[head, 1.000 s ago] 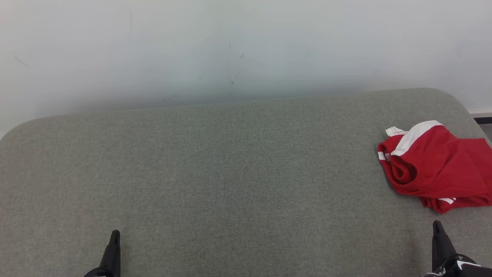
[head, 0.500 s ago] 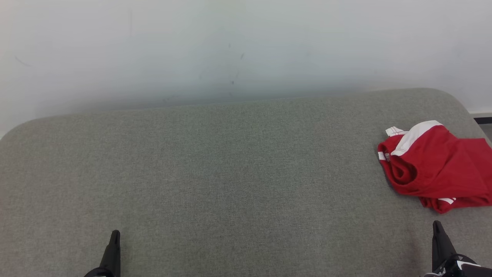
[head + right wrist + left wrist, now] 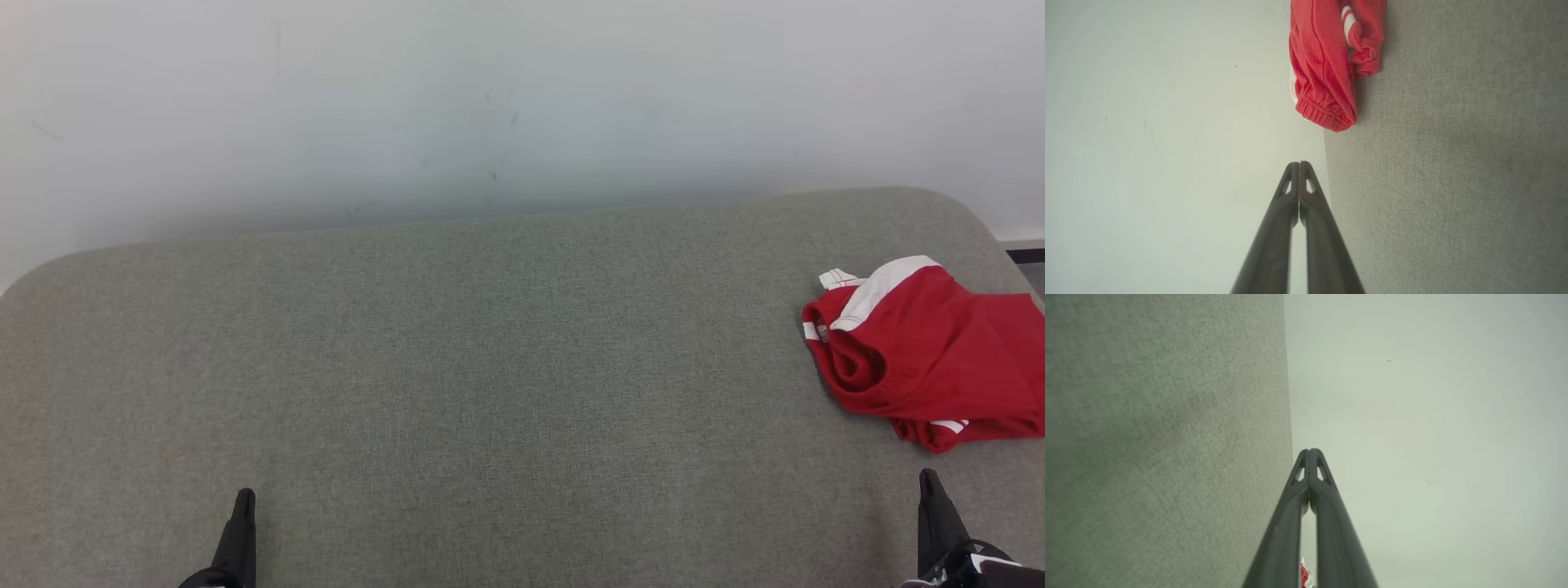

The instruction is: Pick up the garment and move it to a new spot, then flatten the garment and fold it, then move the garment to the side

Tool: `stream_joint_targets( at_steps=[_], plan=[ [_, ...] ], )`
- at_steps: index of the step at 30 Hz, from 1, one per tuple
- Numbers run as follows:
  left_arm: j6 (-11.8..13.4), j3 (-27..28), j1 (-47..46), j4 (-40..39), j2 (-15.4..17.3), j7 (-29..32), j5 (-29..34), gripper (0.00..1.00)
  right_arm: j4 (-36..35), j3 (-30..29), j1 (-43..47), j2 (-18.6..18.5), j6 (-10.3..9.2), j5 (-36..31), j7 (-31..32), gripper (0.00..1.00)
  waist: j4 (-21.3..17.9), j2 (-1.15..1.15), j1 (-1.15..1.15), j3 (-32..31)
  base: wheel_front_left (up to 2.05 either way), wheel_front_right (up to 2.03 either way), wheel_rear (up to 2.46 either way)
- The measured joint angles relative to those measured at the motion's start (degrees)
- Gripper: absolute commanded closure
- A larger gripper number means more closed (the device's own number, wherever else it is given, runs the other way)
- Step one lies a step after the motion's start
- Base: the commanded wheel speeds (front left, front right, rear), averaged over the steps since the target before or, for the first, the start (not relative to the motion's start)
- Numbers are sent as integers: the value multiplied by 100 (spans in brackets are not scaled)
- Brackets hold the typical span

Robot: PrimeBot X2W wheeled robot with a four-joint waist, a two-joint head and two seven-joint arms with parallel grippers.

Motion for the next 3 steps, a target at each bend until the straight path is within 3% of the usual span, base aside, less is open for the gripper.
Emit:
stream_joint_targets(
  at_steps=[3],
  plan=[
    [0,0,0,0,0,0,0,100,1,-3,0,2,0,0,3,100,0,0,0,0,0,0,0]
  ],
)
